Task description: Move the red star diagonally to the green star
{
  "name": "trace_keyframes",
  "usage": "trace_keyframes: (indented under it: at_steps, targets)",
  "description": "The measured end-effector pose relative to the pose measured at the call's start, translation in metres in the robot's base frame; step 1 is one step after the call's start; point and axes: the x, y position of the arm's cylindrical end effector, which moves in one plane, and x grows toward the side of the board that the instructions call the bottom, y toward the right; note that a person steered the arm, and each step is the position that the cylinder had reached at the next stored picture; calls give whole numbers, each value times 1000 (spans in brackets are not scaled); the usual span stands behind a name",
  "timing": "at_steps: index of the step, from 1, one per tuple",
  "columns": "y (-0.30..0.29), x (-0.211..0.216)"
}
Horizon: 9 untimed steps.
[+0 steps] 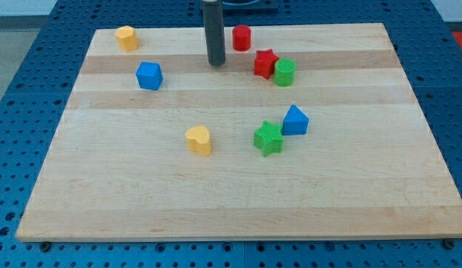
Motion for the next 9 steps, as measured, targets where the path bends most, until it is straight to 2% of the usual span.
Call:
trace_keyframes:
  at_steps: [4,7,9]
  targets:
    - [99,8]
    - [114,52]
    - [139,24]
